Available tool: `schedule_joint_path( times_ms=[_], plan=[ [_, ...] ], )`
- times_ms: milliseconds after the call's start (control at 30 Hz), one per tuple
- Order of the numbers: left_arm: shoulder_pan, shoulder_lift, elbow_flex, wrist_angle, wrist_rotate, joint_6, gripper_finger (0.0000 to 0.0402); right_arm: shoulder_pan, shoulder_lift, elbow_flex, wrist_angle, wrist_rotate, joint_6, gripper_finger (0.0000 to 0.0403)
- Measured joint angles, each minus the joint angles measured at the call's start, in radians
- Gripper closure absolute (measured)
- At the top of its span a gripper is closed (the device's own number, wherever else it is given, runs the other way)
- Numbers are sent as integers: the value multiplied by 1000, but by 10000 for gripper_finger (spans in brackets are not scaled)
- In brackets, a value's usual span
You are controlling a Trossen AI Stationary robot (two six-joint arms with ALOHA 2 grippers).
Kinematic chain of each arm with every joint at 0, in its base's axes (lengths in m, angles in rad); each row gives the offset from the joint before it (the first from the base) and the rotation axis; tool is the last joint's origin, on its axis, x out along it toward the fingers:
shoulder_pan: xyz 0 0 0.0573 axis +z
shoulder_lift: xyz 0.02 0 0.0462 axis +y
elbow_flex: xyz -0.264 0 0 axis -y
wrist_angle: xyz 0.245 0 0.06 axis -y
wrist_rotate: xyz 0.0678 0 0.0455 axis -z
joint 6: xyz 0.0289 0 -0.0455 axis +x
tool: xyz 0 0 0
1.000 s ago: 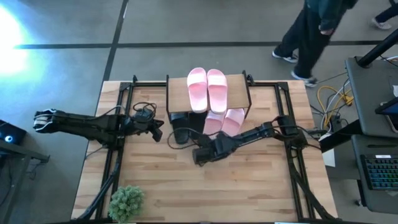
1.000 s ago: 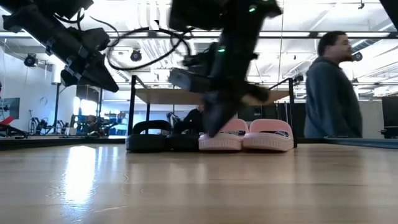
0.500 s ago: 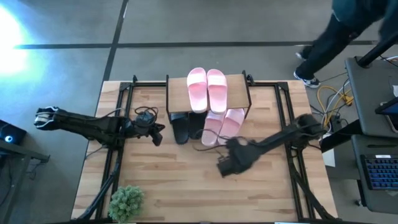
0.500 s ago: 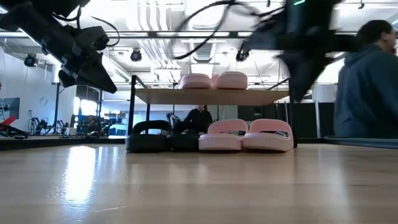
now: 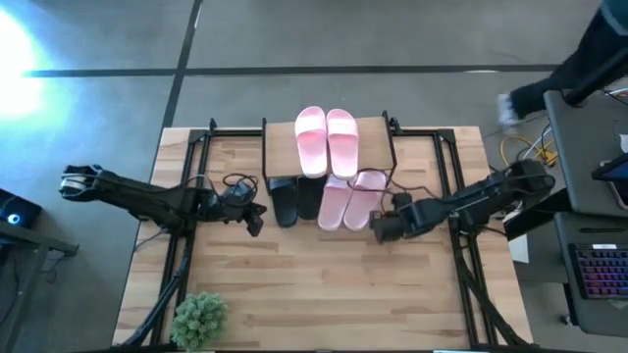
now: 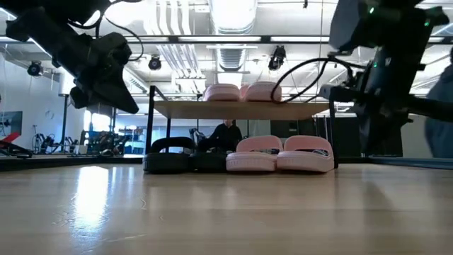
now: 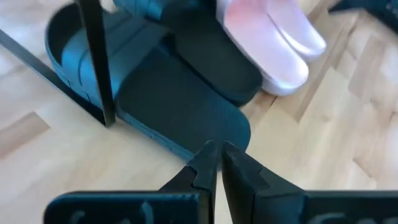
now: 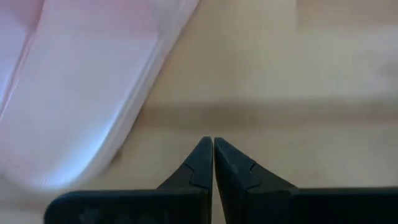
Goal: Pick and place slides into the shelf
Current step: Adjust the sandals under the shelf
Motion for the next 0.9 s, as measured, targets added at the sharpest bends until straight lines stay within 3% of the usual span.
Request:
schedule_joint_path(
  times_ms=[167, 467, 900],
  plan=[
    [-29, 34, 0, 1, 3, -27, 394, -112, -23, -28, 17, 26, -161, 394],
    [-35, 57, 7, 23, -6, -29, 394, -283, 45, -27, 218, 37, -418, 394],
    [-34, 54, 9, 27, -14, -27, 394, -310, 102, 11, 346, 140, -545, 394]
  ],
)
